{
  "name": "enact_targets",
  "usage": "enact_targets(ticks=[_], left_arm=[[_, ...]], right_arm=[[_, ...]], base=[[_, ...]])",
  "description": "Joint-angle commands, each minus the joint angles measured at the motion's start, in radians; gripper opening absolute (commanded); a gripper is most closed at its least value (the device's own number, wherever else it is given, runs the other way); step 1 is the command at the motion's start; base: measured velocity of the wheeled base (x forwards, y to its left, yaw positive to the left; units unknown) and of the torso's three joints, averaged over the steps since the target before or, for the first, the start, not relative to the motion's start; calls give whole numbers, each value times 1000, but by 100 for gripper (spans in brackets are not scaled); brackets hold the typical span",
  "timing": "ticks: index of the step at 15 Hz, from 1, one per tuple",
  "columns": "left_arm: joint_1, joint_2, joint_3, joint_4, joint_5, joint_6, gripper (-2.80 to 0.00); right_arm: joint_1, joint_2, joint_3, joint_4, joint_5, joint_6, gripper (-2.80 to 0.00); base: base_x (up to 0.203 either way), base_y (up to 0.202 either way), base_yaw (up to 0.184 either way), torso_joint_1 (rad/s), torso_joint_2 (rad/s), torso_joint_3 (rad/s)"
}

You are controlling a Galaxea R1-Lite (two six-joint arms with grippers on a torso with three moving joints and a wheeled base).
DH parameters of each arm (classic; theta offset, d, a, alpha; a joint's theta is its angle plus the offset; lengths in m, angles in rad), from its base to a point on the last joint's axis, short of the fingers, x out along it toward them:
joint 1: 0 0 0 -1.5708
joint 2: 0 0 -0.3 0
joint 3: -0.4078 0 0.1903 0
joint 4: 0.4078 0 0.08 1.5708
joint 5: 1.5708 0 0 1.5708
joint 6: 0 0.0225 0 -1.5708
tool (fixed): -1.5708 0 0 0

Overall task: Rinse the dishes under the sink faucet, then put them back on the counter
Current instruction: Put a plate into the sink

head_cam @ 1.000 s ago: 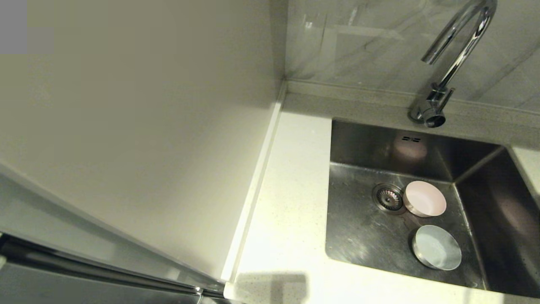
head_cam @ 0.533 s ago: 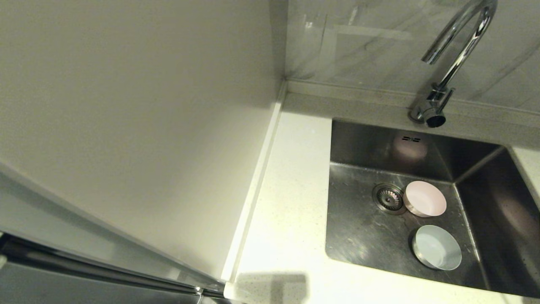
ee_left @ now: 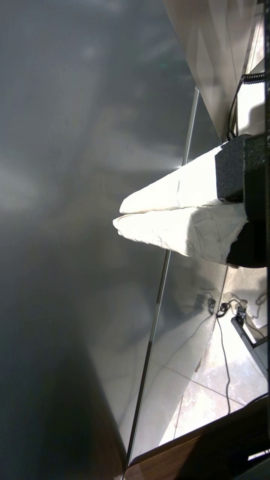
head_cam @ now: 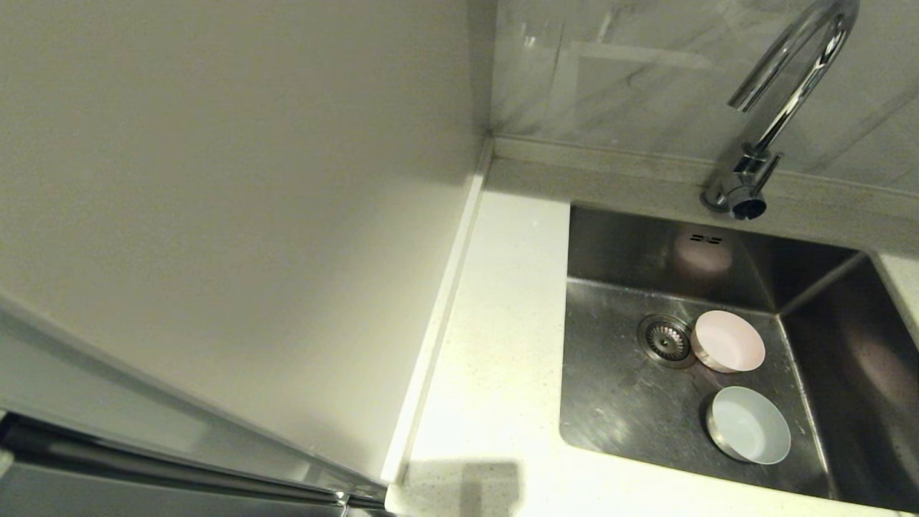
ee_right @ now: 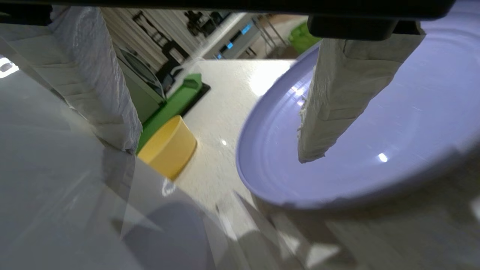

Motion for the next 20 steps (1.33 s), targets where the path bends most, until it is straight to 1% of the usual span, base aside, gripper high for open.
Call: enact_targets(ticks=[1,3,6,9,11,12,14,16,17,18,19,20], left_arm=[[0,0,3,0,2,0,-280],[0,0,3,-1,0,0,-280],[0,0,3,0,0,0,-280],[0,0,3,-1,0,0,-280],[0,0,3,0,0,0,-280],[0,0,3,-1,0,0,-280],[0,0,3,-1,0,0,-280],[0,0,3,-1,0,0,-280],[0,0,3,0,0,0,-280],[0,0,3,-1,0,0,-280],[0,0,3,0,0,0,-280],[0,0,3,-1,0,0,-280]], right_arm=[[-46,-27,33,3,-2,-67,0],[-61,-66,78,7,0,-108,0],[-69,-116,146,28,-1,-124,0],[-83,-145,151,83,-1,-137,0],[-84,-167,152,134,-1,-164,0],[-84,-181,153,157,-1,-195,0],[-94,-210,150,231,-2,-297,0],[-103,-222,143,301,1,-441,0],[-104,-223,146,312,18,-527,0],[-104,-219,151,316,78,-617,0],[-104,-206,164,318,163,-673,0],[-104,-192,175,319,260,-706,0]], base=[[0,0,0,0,0,0],[0,0,0,0,0,0],[0,0,0,0,0,0],[0,0,0,0,0,0],[0,0,0,0,0,0],[0,0,0,0,0,0],[0,0,0,0,0,0],[0,0,0,0,0,0],[0,0,0,0,0,0],[0,0,0,0,0,0],[0,0,0,0,0,0],[0,0,0,0,0,0]])
